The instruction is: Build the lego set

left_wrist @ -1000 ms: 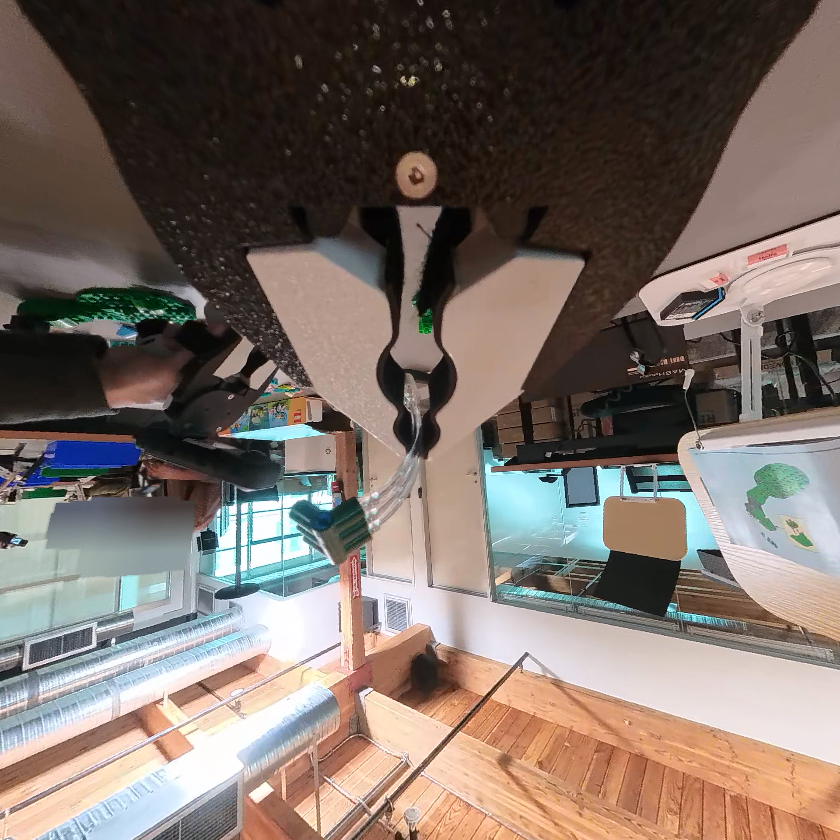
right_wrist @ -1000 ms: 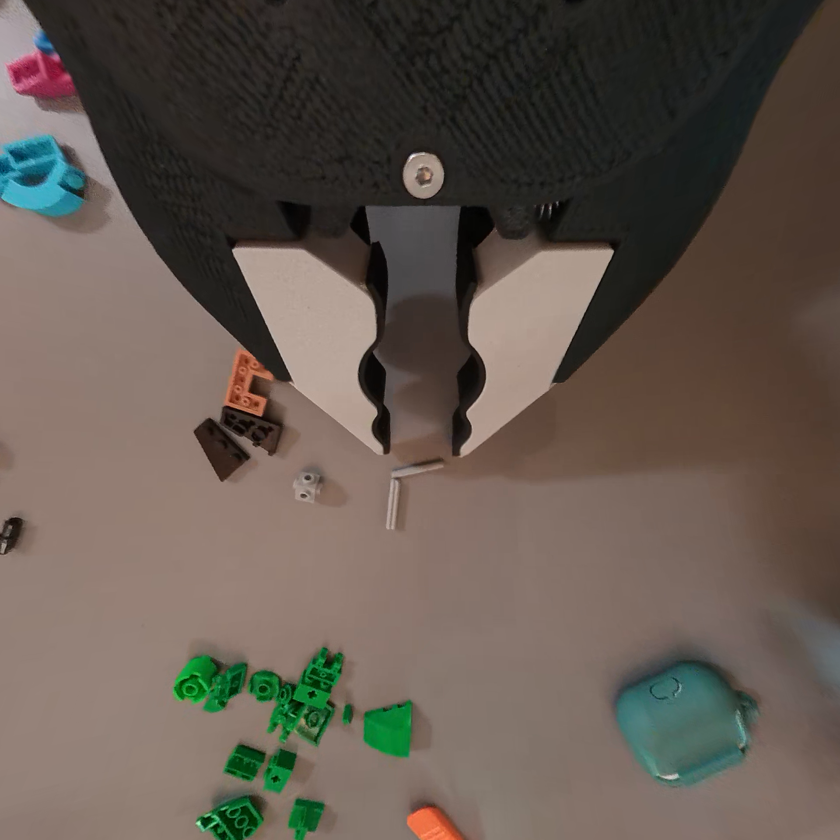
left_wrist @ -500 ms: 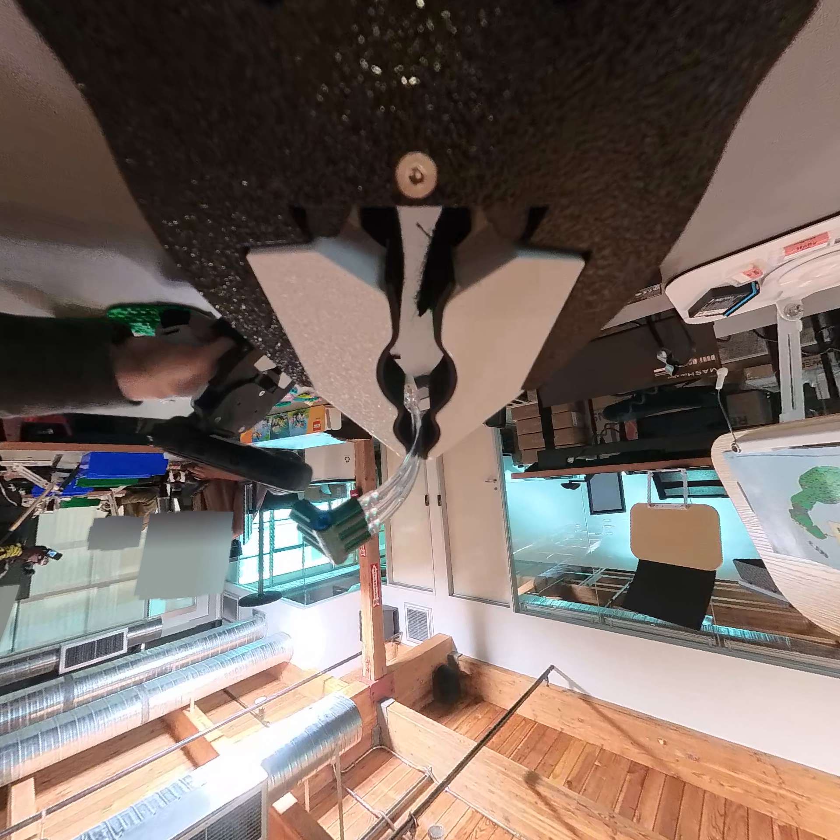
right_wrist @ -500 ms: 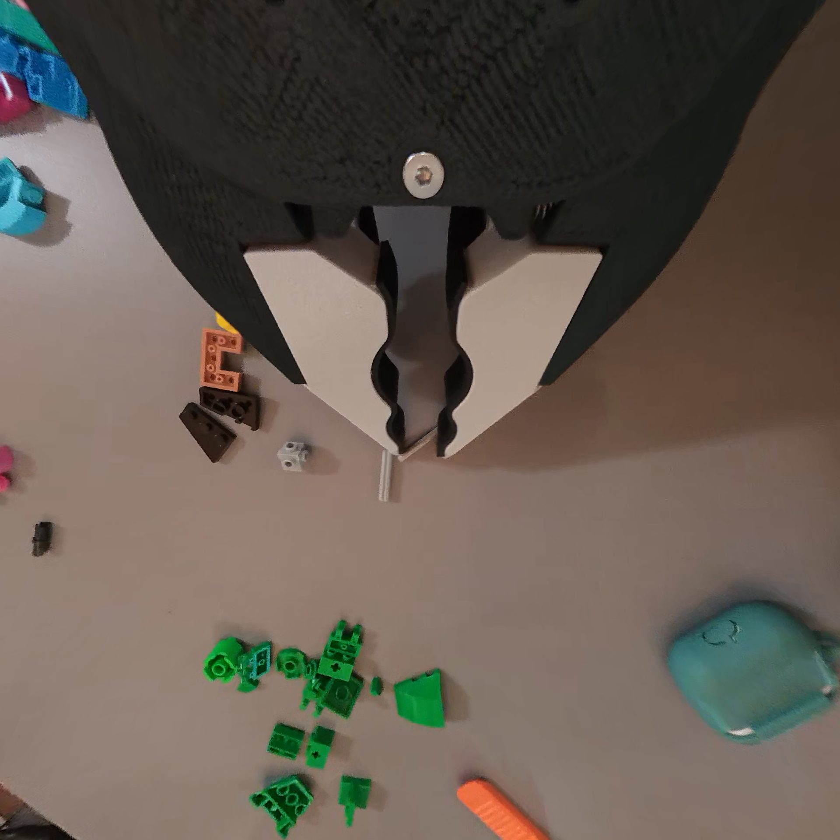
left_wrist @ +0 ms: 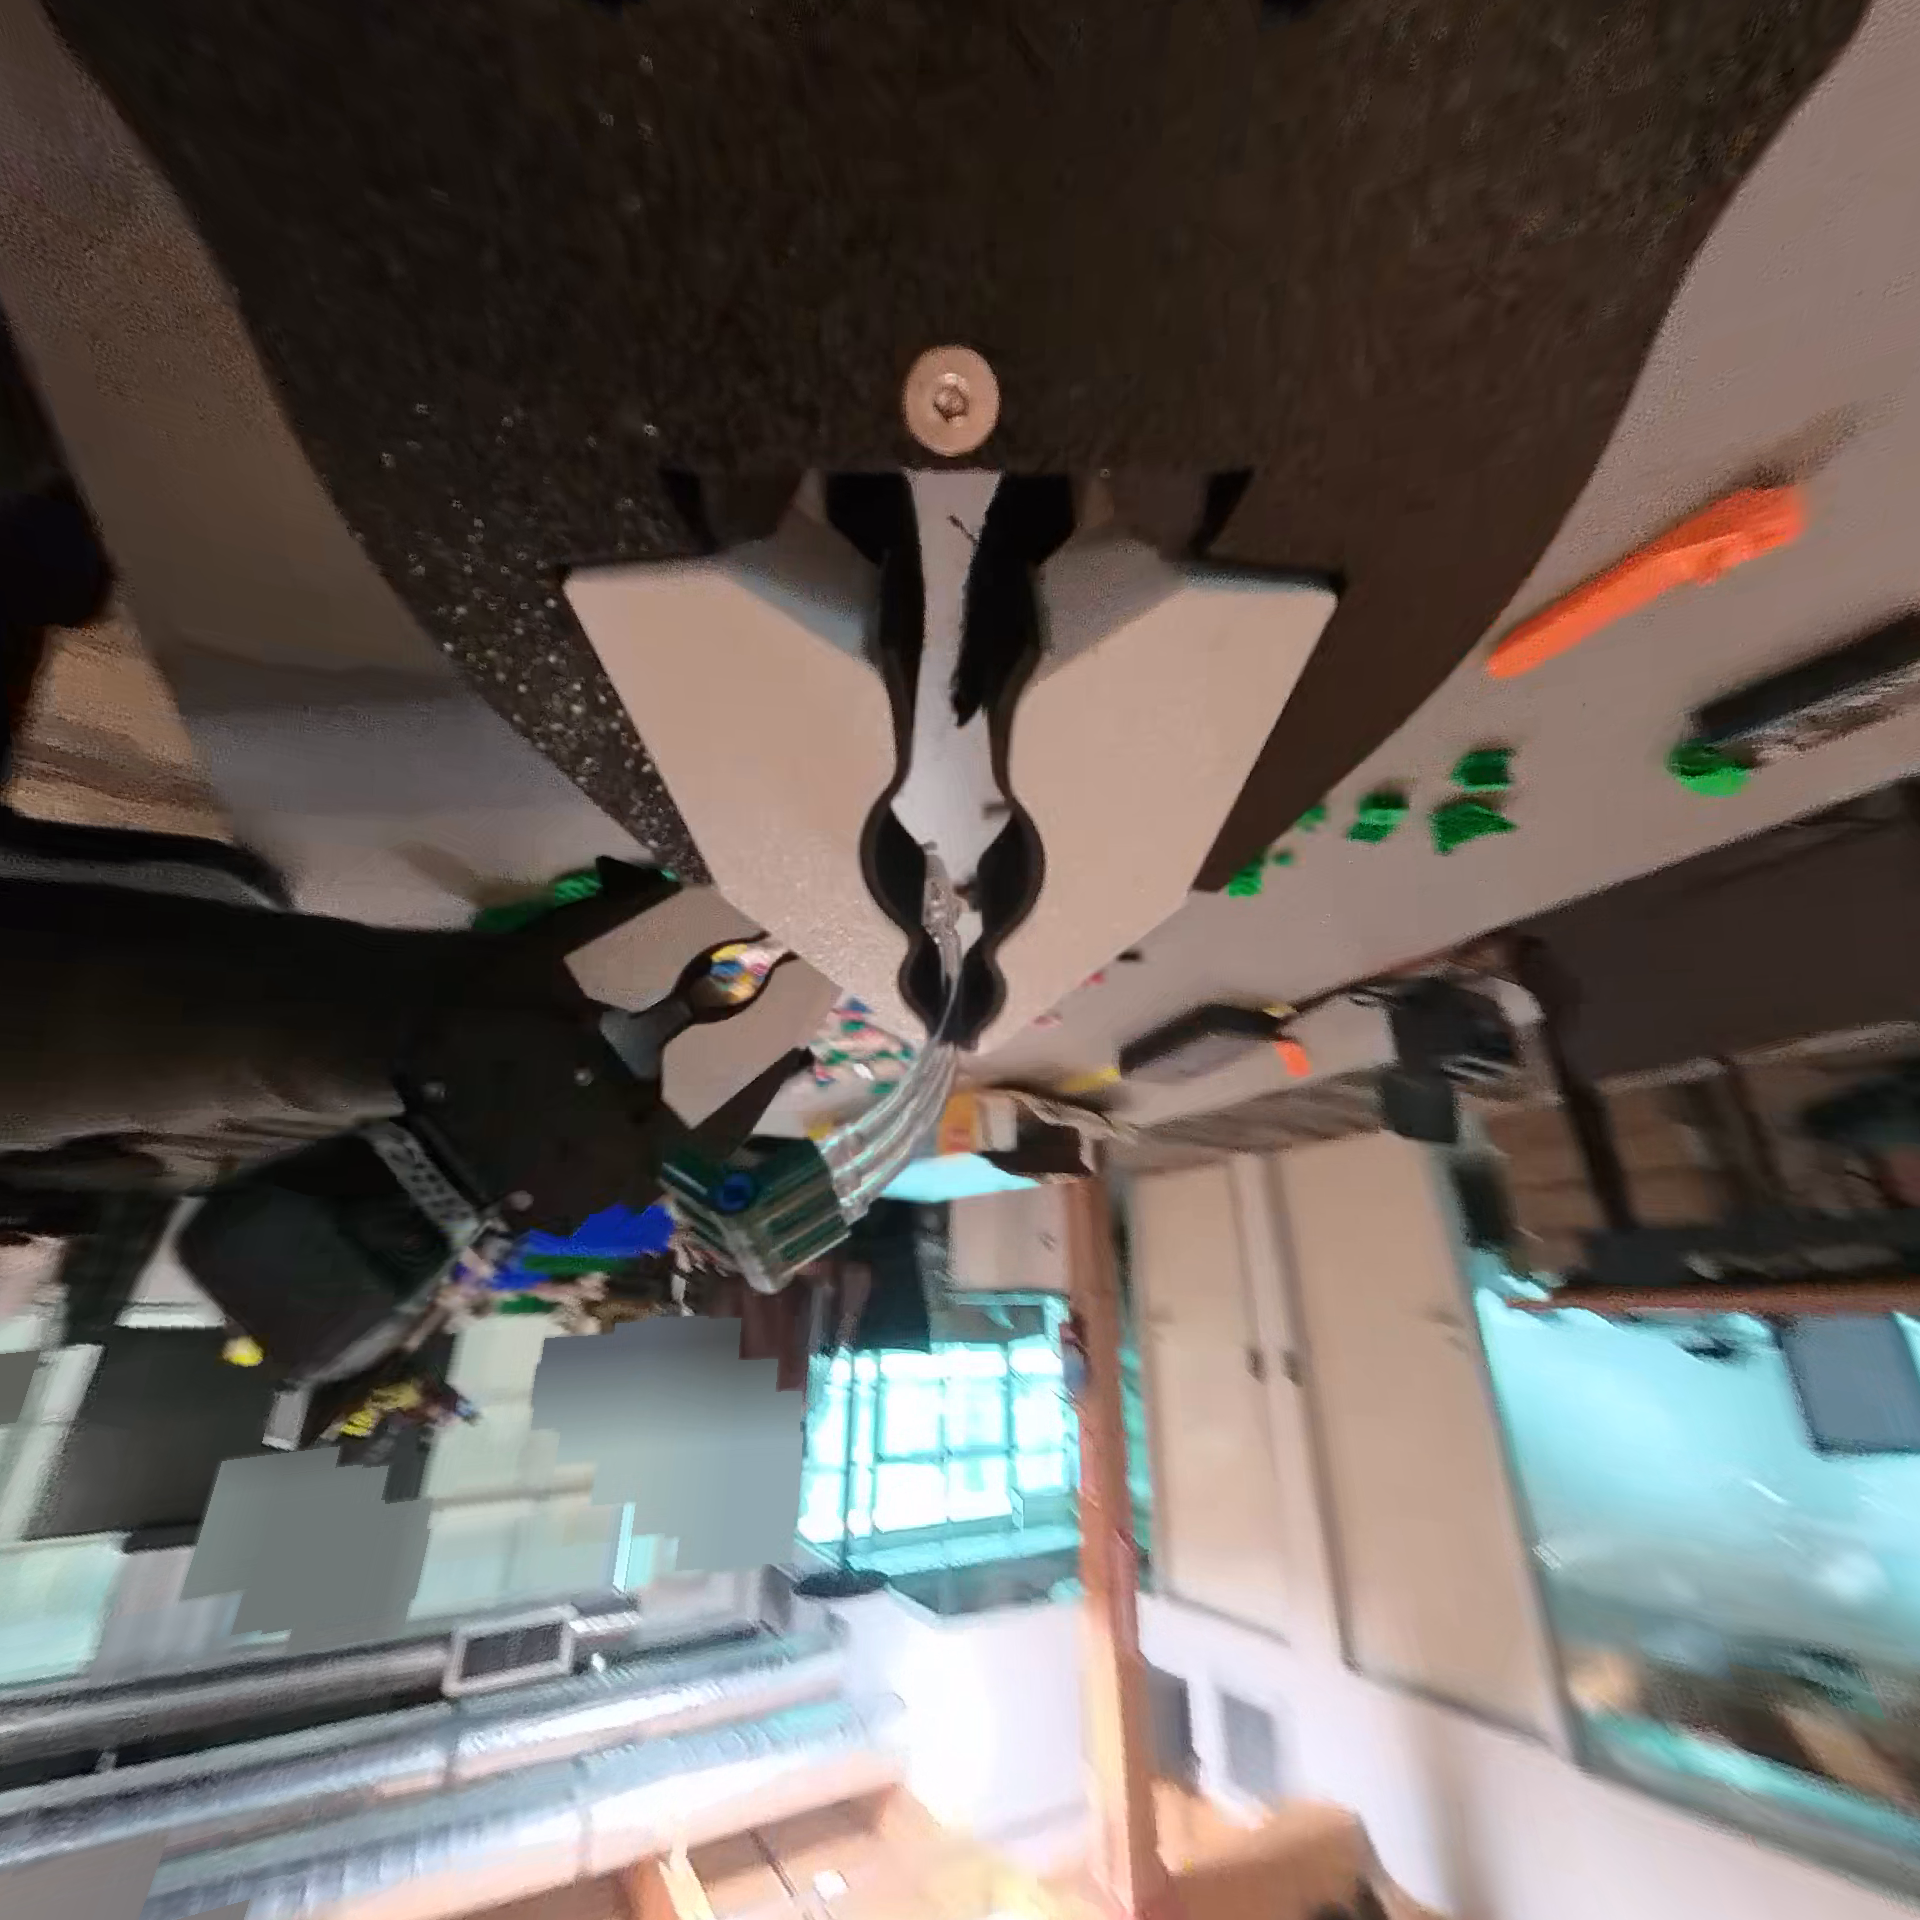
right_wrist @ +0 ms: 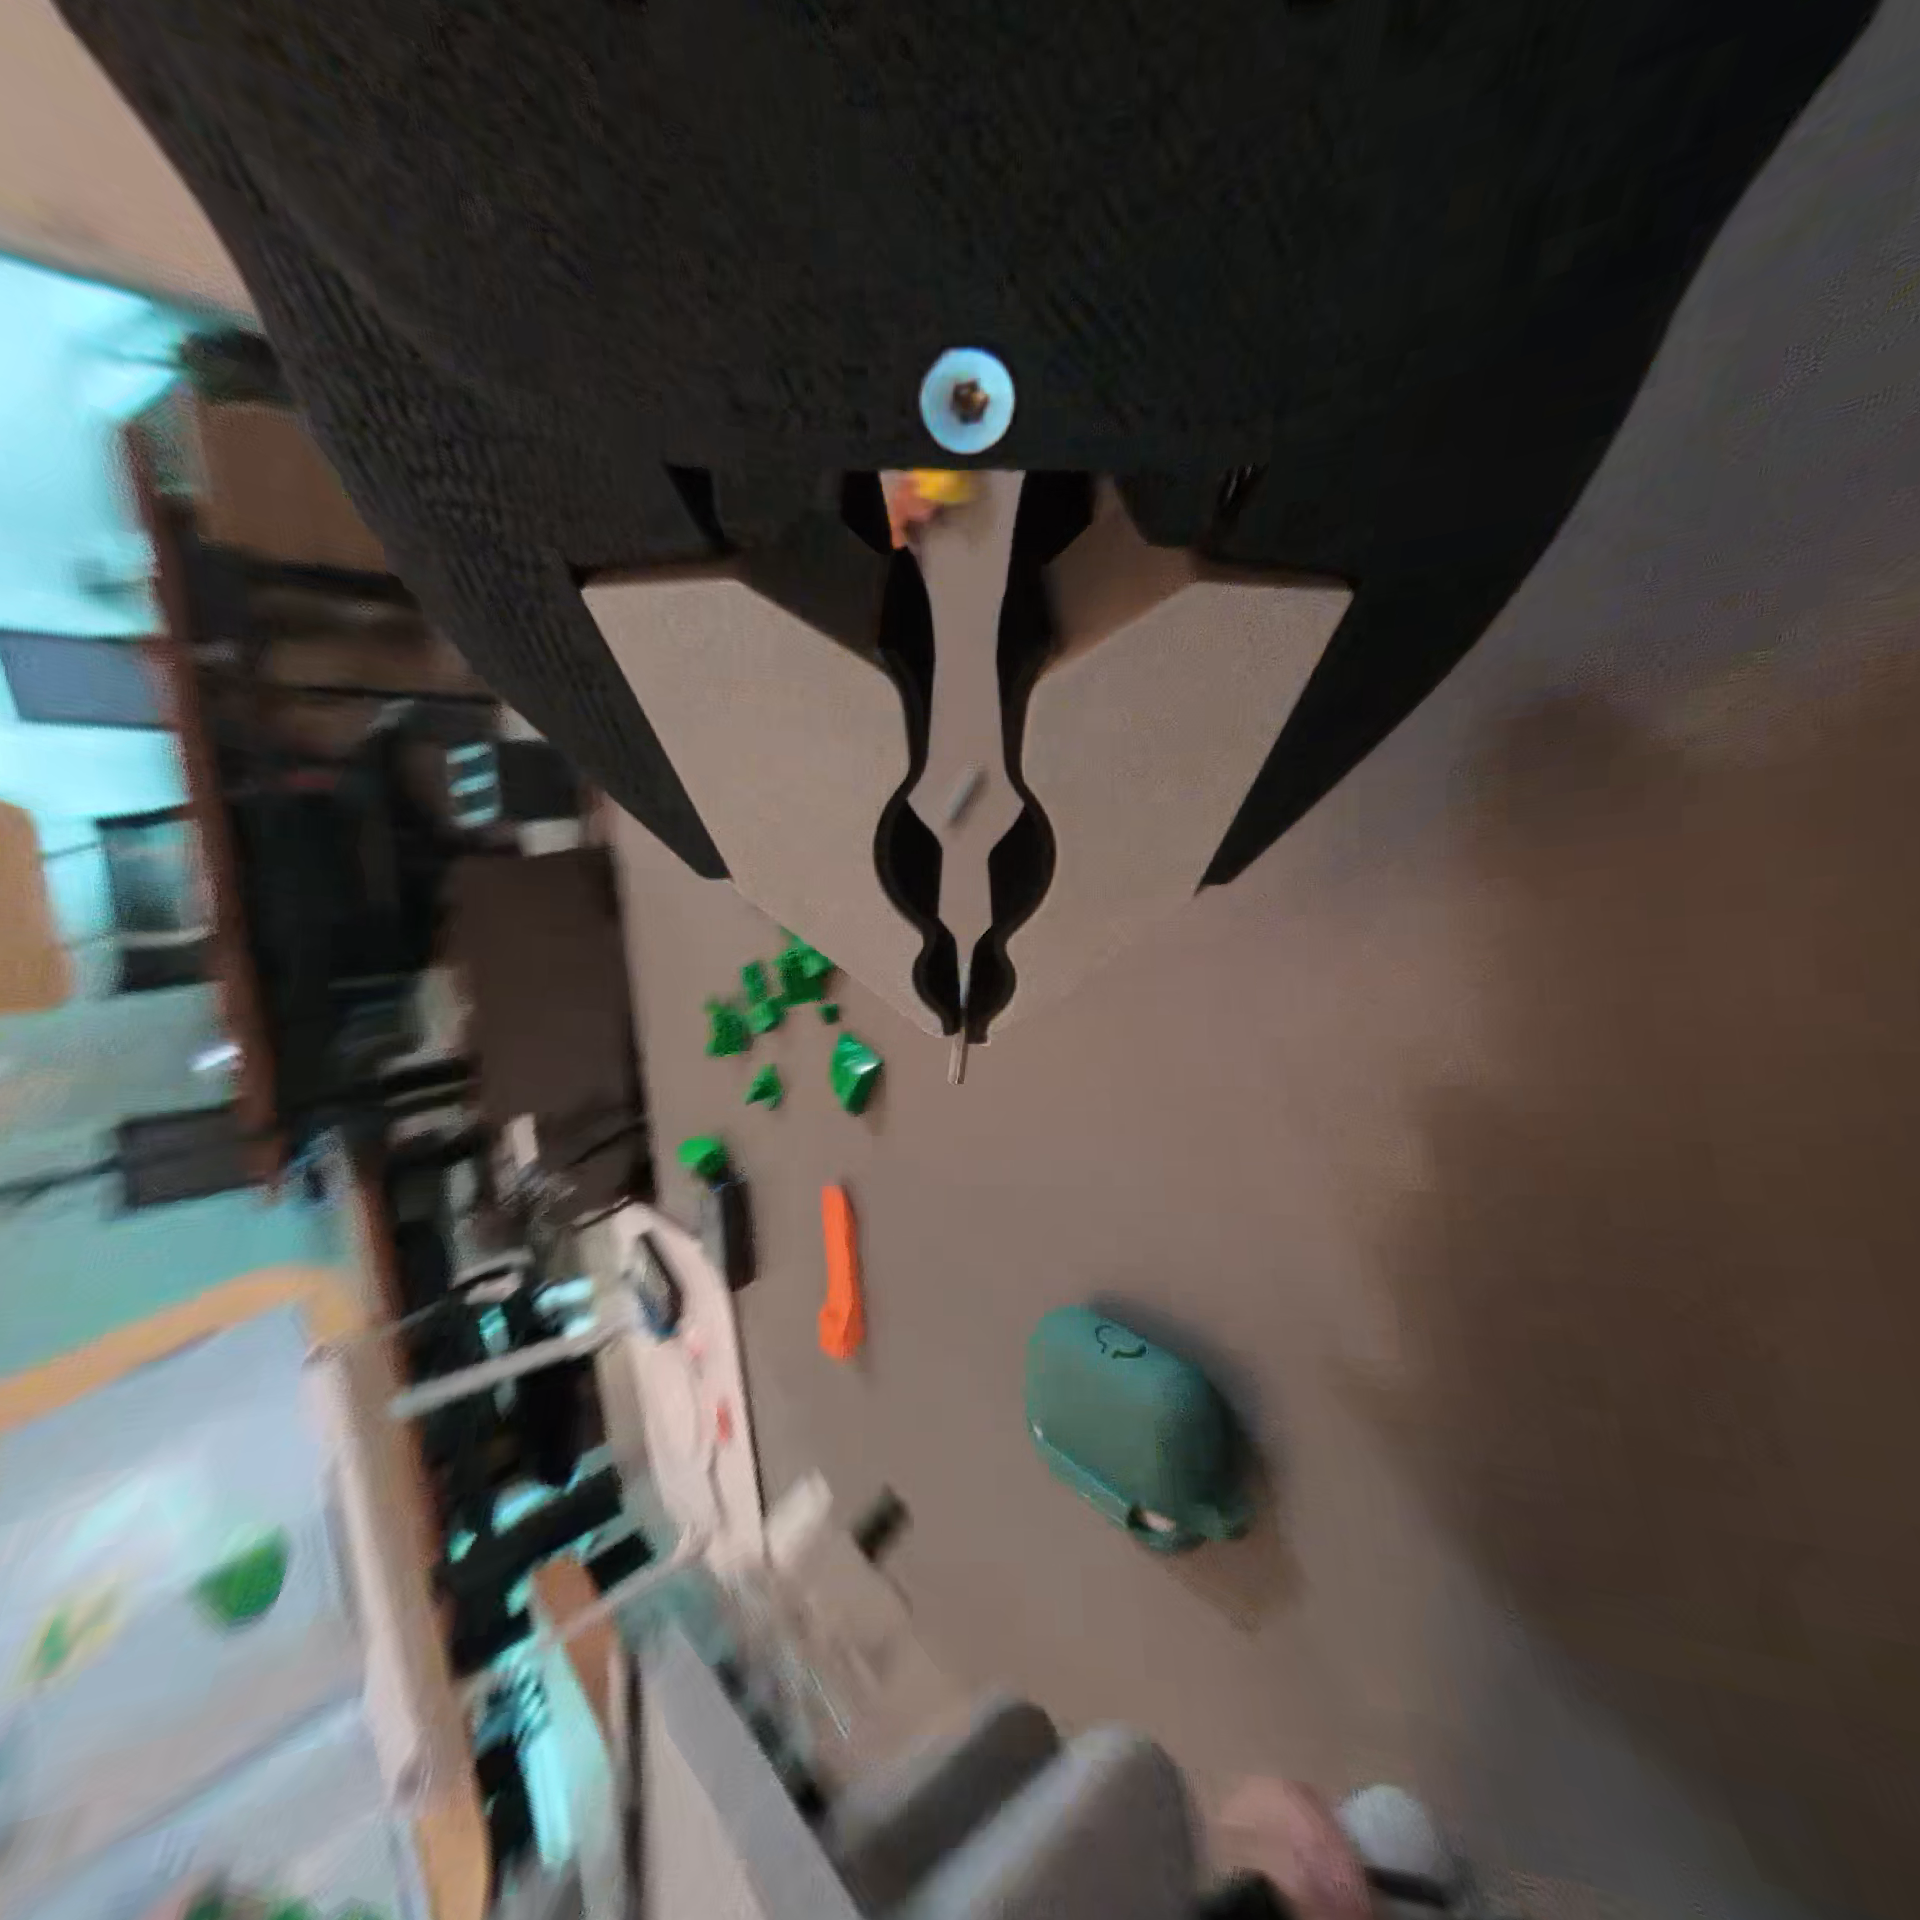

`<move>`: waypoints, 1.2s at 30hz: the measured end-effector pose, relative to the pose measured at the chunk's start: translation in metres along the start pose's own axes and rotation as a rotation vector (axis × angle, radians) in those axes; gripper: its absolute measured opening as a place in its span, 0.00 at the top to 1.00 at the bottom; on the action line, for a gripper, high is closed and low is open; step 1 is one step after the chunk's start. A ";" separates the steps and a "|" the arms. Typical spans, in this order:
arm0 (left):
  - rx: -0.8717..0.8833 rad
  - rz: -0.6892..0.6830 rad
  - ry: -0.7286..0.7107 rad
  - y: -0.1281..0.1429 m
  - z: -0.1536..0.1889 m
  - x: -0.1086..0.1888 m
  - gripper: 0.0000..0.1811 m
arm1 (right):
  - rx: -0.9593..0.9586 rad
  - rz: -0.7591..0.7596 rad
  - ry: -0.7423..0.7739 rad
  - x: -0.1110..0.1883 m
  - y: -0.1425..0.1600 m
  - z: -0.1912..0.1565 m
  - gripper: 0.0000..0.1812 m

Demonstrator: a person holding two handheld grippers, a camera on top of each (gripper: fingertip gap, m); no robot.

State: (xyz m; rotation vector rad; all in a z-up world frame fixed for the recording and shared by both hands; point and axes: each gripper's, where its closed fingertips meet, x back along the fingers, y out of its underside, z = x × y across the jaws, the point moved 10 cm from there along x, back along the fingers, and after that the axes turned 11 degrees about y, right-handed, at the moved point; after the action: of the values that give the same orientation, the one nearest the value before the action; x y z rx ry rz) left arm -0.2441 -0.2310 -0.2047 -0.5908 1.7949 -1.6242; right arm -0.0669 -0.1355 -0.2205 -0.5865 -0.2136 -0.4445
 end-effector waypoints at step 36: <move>0.572 -0.356 0.849 0.077 -0.012 -0.174 1.00 | 0.279 -0.209 0.298 0.111 0.057 -0.033 1.00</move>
State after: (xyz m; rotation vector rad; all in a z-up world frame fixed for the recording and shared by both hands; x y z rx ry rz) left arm -0.1247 -0.0906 -0.2530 0.0919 1.6432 -2.7830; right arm 0.0602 -0.1502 -0.2397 -0.2199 -0.0494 -0.6848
